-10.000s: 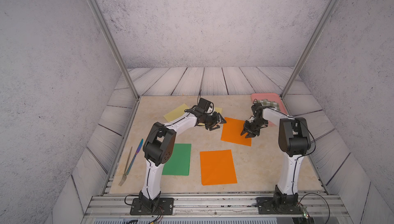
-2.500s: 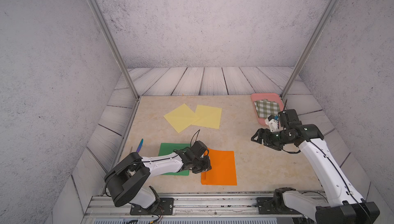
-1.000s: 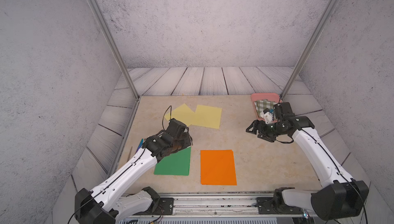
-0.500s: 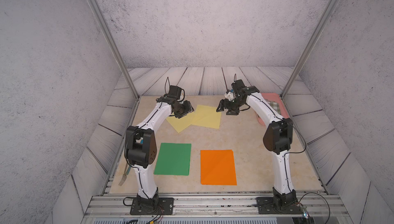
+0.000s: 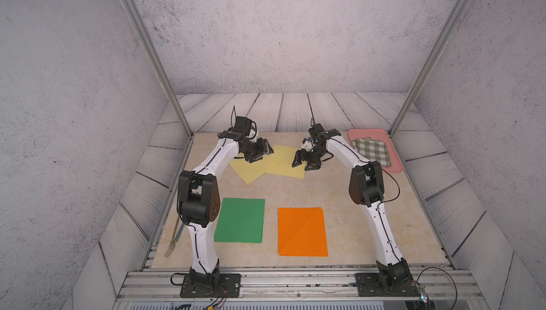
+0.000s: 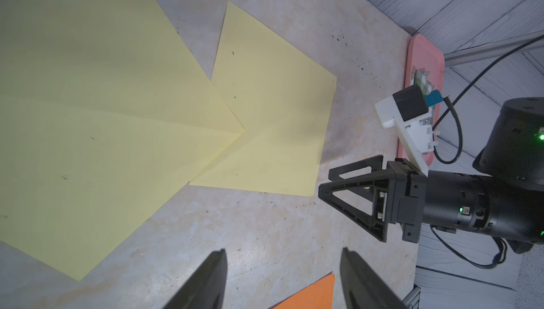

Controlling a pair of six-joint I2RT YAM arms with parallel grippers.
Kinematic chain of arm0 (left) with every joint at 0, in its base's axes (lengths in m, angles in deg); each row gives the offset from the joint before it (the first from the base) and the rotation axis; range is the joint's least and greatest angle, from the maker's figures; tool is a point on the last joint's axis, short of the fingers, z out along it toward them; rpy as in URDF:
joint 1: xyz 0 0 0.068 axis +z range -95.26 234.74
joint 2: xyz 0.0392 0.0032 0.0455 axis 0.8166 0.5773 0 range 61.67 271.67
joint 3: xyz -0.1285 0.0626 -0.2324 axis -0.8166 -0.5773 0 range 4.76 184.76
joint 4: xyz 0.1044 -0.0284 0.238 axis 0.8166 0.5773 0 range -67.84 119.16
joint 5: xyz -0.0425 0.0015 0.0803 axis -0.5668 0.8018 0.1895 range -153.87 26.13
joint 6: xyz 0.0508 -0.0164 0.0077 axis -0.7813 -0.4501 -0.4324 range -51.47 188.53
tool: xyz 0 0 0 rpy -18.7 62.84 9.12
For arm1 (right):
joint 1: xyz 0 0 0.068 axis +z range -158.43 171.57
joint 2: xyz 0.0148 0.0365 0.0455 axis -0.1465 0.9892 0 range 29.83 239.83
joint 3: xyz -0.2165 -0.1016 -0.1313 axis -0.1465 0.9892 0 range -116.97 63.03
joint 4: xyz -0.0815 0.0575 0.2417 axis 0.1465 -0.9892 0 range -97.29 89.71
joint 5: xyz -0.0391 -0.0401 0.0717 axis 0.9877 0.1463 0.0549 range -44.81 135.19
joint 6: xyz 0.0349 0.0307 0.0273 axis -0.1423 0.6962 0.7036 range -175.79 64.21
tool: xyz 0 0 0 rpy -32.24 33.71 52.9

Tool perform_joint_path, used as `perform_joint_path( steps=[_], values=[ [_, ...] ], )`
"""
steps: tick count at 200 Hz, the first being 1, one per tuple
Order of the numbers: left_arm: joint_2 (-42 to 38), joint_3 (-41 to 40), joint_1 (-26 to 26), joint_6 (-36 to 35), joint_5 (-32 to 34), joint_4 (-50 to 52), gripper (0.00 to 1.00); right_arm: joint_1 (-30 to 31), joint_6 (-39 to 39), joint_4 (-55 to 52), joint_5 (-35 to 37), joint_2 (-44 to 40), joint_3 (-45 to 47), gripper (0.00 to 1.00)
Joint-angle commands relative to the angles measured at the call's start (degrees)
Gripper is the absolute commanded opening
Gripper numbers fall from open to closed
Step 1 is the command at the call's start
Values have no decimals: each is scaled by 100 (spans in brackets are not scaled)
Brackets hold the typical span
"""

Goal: Sort the scattered colored papers by color
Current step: Pick up the colored paper from the center of the board.

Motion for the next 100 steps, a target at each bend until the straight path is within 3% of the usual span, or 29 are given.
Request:
perform_joint_path(
  steps=[1, 40, 100],
  values=[
    [40, 71, 24, -183, -22, 274, 67, 152, -34, 182, -378, 354, -10, 80],
    [-140, -252, 27, -203, -21, 277, 68, 246, 96, 288, -512, 638, -117, 81],
    [-368, -717, 33, -195, -122, 80, 69, 222, 191, 550, -187, 416, 615, 81]
  ],
)
